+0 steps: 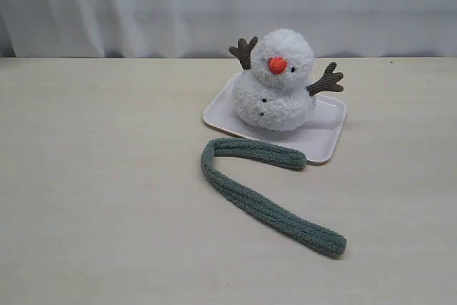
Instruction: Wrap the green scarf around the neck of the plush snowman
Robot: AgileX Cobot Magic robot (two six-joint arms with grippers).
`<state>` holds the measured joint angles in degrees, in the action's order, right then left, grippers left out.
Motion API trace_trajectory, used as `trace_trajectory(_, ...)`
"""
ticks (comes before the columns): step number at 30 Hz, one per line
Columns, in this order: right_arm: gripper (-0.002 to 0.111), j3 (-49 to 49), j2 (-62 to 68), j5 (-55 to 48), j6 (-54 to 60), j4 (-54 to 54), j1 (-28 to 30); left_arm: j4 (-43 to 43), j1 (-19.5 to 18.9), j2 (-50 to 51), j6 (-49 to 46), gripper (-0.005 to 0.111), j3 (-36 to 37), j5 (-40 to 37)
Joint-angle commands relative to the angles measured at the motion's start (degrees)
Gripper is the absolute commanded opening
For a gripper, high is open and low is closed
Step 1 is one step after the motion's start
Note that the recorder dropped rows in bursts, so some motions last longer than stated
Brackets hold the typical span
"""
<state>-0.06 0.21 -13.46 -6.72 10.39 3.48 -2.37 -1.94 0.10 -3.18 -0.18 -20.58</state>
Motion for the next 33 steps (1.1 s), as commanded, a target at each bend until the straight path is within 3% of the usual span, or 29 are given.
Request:
trace_trajectory(1, 0.004, 0.1, -0.2, 14.4, 0.0, 0.9, 0.4, 0.1, -0.1, -0.1, 0.2, 0.000, 0.2, 0.9)
trace_trajectory(8, 0.004, 0.1, -0.2, 31.7, -1.7, 0.0, 0.4, 0.1, -0.1, -0.1, 0.2, 0.000, 0.2, 0.9)
trace_trajectory(13, 0.004, 0.1, -0.2, 49.6, -22.1, -0.5, 0.4, 0.1, -0.1, -0.1, 0.2, 0.000, 0.2, 0.9)
trace_trajectory(16, 0.004, -1.8, -0.2, 47.5, -27.1, 2.4, 0.4, 0.1, -0.1, -0.1, 0.2, 0.000, 0.2, 0.7)
trace_trajectory(19, 0.004, -10.1, -0.2, 31.8, -39.9, 18.9, 0.4, 0.1, -0.1, -0.1, 0.2, 0.000, 0.2, 0.7)
trace_trajectory(21, 0.007, -15.1, 1.8, 24.9, -54.3, 33.2, 0.4, 0.1, -0.1, -0.1, 0.2, 0.000, 0.2, 0.7)
trace_trajectory(29, 0.048, -26.6, 16.1, 28.0, -100.8, 85.6, 0.4, 0.1, -0.1, -0.1, 0.2, 0.000, 0.2, 0.7)
trace_trajectory(31, 0.053, -28.2, 20.5, 28.2, -104.4, 89.6, 0.4, 0.1, -0.1, -0.1, 0.2, 0.000, 0.2, 0.7)
trace_trajectory(33, 0.053, -29.1, 25.2, 25.4, -101.2, 89.6, 0.5, 0.1, -0.1, -0.1, 0.2, 0.000, 0.2, 0.7)
